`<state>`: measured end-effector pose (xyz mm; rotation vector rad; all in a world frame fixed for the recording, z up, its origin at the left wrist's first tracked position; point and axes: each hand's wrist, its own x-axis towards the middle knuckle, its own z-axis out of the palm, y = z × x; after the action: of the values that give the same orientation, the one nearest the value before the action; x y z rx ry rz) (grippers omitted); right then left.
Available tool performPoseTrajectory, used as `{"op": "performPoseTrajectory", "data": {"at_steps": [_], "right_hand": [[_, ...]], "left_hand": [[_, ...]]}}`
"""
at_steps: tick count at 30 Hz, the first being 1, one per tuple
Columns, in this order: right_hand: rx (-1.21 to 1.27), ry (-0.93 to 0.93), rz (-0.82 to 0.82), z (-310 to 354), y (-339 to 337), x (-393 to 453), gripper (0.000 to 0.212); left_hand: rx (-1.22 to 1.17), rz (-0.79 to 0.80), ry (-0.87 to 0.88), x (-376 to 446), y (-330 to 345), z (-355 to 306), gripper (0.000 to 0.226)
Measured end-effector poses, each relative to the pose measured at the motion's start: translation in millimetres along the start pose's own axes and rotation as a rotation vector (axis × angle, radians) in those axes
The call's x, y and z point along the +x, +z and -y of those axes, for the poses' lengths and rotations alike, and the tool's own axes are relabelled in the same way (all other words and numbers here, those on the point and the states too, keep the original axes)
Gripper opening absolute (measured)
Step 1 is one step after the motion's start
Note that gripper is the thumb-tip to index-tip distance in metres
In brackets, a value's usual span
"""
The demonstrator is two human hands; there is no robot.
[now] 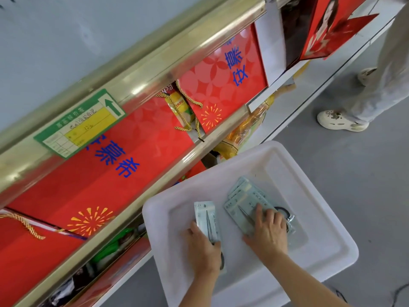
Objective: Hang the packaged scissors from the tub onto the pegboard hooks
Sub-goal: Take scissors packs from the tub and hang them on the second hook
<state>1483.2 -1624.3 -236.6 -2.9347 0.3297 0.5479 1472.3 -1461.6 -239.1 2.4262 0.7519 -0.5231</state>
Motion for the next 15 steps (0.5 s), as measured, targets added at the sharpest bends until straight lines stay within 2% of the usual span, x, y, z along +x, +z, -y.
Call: {"op": "performPoseTrajectory", "data": {"at_steps": [4,6,11,13,15], "right_hand": [[0.000,-0.012,-0.091,4.2,0.5,1.6,0.092],[0.051,-0.015,-0.130,4.7,-5.7,-2.2,0.091],[0.282,-0.039,-0.153,18.9,-38.6,-18.0,0.100],[0.365,-0.055,-0.185,27.8,-56.5,-25.6,0.104],[0.477,-0.055,-0.220,38.4,-78.7,-33.5,0.109]], "left_hand": [[-0.131,0.069,0.051,-1.5,-10.6,2.3,0.053],[-0.217,0.065,0.072,-5.7,-18.6,1.1,0.046],[-0.492,0.047,0.139,-26.6,-57.8,-21.3,0.073],[-0.582,-0.003,0.194,-34.7,-80.8,-31.8,0.085],[-0.658,-0.085,0.242,-44.7,-107.3,-42.3,0.088]]}}
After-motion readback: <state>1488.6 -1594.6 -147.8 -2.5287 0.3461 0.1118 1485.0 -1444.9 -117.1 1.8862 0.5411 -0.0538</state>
